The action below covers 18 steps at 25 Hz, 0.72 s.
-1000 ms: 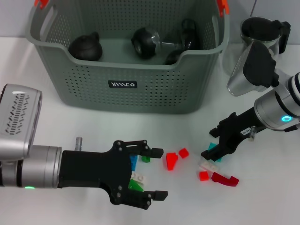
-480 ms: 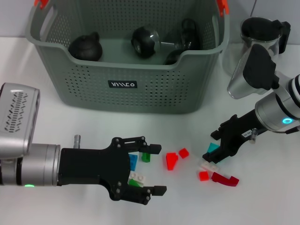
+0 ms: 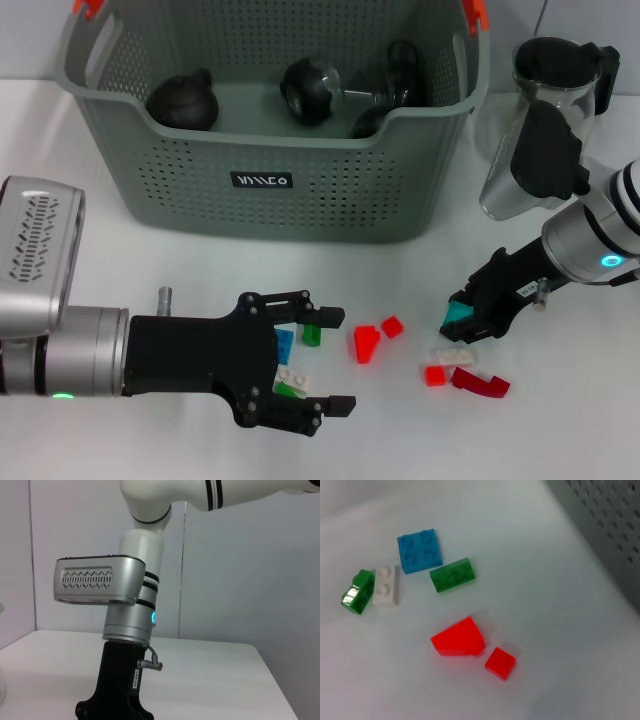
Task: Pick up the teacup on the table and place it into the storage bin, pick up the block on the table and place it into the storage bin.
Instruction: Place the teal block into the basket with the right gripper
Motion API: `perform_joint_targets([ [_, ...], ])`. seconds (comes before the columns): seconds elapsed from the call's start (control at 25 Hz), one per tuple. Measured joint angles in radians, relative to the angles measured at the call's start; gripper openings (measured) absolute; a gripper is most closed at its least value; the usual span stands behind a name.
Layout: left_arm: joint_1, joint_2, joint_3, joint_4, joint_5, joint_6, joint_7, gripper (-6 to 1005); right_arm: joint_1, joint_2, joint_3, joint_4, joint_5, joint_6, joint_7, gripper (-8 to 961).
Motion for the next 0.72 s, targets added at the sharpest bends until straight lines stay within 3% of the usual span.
perform_joint_targets([
  [0.24,0.000,0.001,-0.020,0.000,-0.001,0.000,0.000,862,-0.003,0.000,-0.001,-0.034,-0.001,-0.021,0.013,432],
  [0.36,0.000,0.002,-0.024,0.000,-0.001,0.001,0.000,861,-0.014,0.000,0.003,-0.084,0.007,-0.057,0.015,432],
  [0.56,0.007,0.003,-0.046,0.002,0.012,0.001,0.000,861,-0.066,-0.001,0.006,-0.317,0.117,-0.241,0.047,433],
  [0.72,0.019,0.004,-0.070,0.001,0.020,-0.001,0.007,861,-0.096,-0.005,0.010,-0.518,0.310,-0.398,0.096,433],
])
